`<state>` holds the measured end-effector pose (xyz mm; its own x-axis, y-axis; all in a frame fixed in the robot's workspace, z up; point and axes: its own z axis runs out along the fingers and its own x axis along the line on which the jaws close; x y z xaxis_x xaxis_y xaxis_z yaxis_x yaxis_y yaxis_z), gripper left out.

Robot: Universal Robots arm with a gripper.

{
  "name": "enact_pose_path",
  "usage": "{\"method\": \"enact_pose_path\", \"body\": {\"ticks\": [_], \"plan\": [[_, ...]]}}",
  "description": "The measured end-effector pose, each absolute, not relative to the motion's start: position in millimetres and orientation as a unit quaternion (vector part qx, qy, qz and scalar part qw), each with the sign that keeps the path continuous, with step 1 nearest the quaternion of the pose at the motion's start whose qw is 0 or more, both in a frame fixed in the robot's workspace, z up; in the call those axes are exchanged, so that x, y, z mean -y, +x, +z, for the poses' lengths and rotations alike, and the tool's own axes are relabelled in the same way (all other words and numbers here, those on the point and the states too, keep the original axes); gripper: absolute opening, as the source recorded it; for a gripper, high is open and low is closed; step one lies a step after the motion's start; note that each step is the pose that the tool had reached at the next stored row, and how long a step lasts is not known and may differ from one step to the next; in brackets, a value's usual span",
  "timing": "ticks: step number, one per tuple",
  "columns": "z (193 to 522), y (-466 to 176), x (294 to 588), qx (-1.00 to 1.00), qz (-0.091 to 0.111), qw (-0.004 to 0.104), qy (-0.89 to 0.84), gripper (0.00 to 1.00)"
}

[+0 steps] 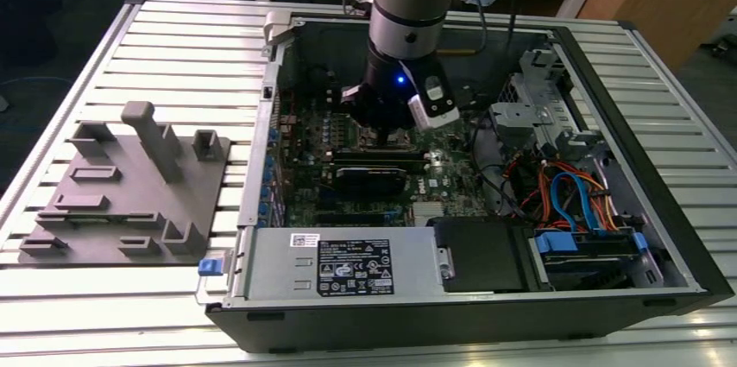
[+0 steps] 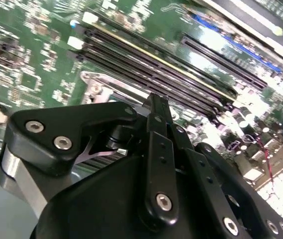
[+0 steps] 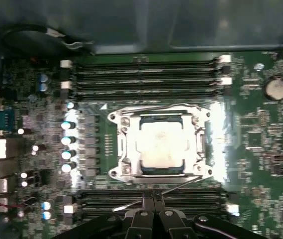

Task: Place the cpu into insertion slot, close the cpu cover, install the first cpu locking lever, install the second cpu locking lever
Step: 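Install the second cpu locking lever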

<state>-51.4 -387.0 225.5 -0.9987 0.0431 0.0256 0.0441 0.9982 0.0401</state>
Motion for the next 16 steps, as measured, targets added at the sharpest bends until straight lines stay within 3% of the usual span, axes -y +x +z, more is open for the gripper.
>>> {"method": "enact_pose_path", "body": {"ticks": [10,16], "plan": [[221,-57,396,0.999,-0.039,0.014,-0.022,0.10],[219,-62,402,0.998,-0.061,0.014,-0.021,0.10]]}}
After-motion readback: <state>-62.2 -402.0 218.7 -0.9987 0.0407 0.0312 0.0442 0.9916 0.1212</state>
